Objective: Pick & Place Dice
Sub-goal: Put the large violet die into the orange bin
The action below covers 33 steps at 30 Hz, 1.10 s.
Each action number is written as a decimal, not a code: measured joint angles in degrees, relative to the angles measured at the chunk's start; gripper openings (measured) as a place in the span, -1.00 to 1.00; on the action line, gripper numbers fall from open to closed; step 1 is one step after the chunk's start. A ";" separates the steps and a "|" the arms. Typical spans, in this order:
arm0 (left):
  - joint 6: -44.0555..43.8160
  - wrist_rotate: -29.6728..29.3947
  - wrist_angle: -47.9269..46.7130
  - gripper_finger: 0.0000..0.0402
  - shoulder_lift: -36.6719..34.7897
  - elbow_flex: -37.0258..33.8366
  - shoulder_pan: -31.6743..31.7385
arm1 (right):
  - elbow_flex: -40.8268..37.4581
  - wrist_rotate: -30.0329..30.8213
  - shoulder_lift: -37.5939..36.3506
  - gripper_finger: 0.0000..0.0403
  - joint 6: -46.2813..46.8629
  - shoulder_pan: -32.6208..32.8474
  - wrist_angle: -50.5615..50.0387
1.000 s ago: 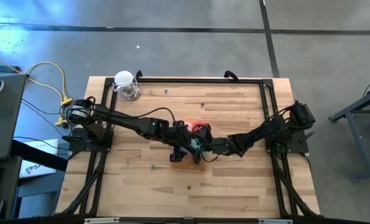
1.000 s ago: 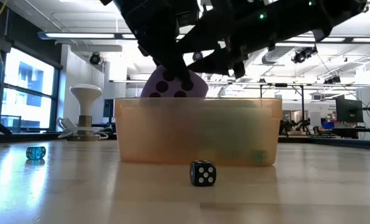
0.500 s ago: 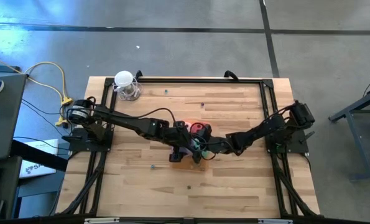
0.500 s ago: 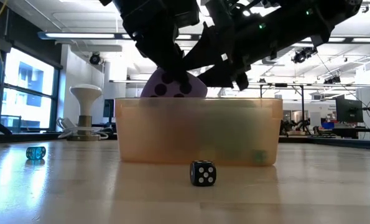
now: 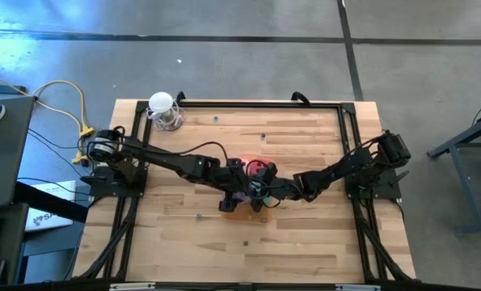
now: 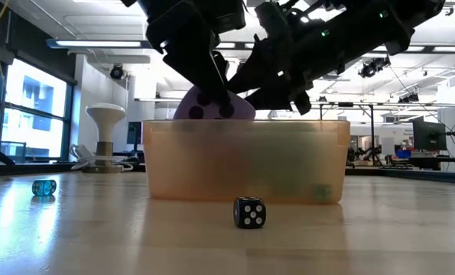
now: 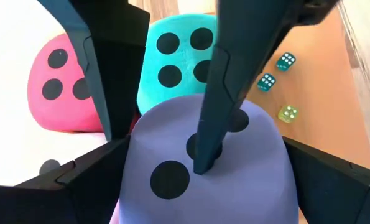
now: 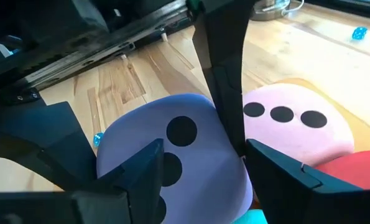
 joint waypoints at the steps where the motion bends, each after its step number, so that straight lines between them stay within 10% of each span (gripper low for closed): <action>1: 0.36 -0.12 0.16 0.89 0.02 -0.01 -0.14 | 0.03 -0.09 -0.01 0.05 0.20 0.01 -0.47; 33: 3.22 -4.80 12.08 0.89 -0.23 0.31 -2.74 | -0.34 -0.05 0.35 0.04 4.67 -0.43 -8.26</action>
